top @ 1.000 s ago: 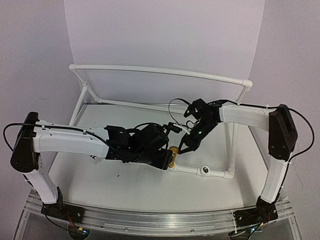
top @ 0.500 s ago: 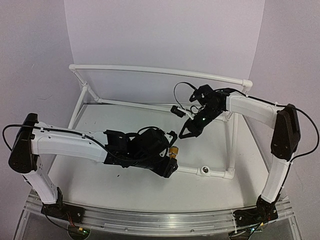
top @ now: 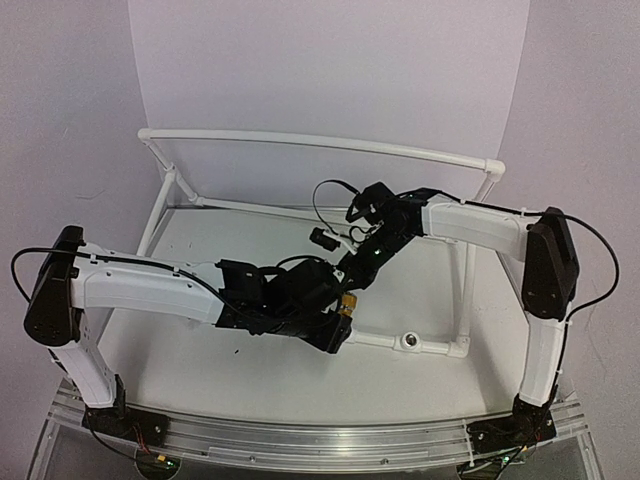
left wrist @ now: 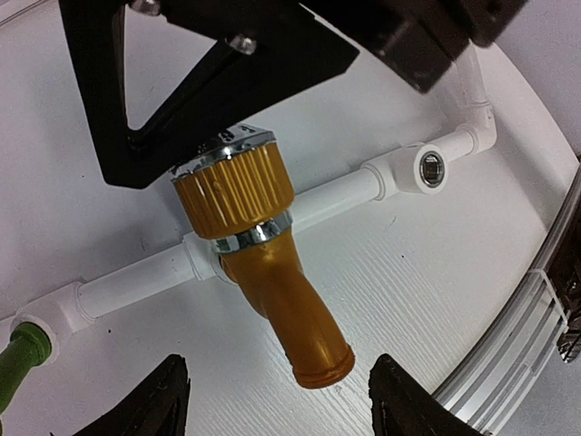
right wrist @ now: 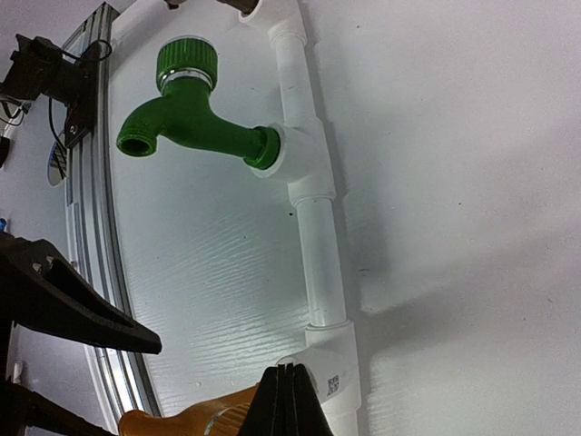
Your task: Install the water faucets
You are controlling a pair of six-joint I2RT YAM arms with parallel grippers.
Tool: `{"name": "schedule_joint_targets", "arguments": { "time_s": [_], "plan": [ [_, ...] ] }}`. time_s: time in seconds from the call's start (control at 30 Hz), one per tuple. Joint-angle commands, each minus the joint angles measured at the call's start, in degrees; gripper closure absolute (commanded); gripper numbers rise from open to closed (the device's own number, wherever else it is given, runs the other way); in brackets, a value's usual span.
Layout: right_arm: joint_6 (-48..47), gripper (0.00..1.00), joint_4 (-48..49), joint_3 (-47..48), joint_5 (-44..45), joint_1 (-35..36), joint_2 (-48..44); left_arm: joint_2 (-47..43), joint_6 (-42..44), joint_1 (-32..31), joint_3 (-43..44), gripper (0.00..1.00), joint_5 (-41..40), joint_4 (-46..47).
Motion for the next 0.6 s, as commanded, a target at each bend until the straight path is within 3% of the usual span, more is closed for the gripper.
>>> {"name": "schedule_joint_targets", "arguments": {
  "time_s": [0.0, 0.57],
  "plan": [
    [1.0, 1.00, 1.0, 1.3, -0.5, 0.5, 0.8, 0.5, -1.2, 0.1, 2.7, 0.32, -2.3, -1.2],
    [-1.3, 1.00, -1.2, -8.2, 1.5, 0.5, -6.0, -0.8, -3.9, 1.3, 1.5, 0.34, -5.9, -3.4]
  ]
}}
